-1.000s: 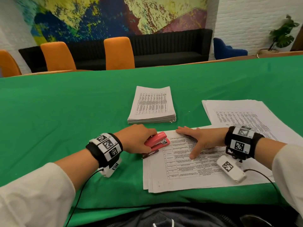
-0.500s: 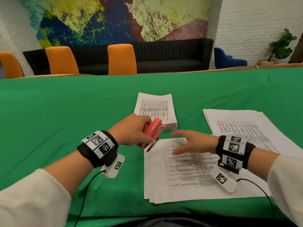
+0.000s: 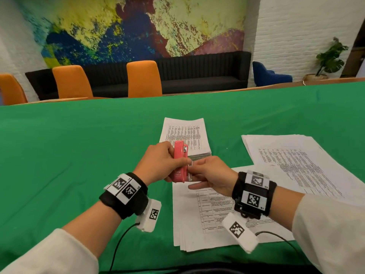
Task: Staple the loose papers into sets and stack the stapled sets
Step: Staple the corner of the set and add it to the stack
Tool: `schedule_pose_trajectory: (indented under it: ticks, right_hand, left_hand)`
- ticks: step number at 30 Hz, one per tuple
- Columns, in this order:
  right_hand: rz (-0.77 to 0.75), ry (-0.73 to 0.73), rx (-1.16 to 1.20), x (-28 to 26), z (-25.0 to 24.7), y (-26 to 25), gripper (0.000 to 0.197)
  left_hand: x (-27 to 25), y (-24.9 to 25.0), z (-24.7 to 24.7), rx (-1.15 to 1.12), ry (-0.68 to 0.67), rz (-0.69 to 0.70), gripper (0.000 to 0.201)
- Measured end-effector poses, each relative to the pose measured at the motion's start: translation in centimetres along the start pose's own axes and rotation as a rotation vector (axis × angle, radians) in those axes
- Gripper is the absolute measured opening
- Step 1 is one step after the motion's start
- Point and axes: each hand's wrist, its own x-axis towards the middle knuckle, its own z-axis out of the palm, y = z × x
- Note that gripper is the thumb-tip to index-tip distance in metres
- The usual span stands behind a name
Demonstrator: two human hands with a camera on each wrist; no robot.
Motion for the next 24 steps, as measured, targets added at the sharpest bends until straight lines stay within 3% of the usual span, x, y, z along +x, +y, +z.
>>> schedule_pose_trajectory:
  ticks: [7,13,16,19,21,24]
  right_hand:
    - [-0.001,-0.064,-0.083,-1.5,-0.8,0.9,0.015]
    - [-0.001,0.007,-0.173,-5.1,-5.6,0.4,0.011]
    - [0.016,0.055,-0.155,-7.1,-8.9,-0.3,0.013]
    - [0.033,0.106,-0.118,-9.6,-12.2,-0.9,0.016]
    - [0.055,0.129,-0.112,-11.7,-14.5,-1.0,0.020]
    - [0.103,0.121,-0.189,-15.2,-17.6,-0.6,0.022]
  left_hand:
    - [1.6,-1.4,-2.1,0.033,0.061,-0.095,0.044]
    - [1.7,-5.8,-3.8,0.490,-0.231,-0.262,0.031]
    - [1.6,-6.8,-3.5,0.684,-0.281,-0.288,0.037]
    - [1.6,-5.9,-3.1,0.969,-0.171,-0.153,0.061]
    - [1.1,-4.1,-1.9,0.948,-0.156,0.055,0.075]
    - [-0.2,-1.0,0.7,0.734,-0.420,0.223,0.089]
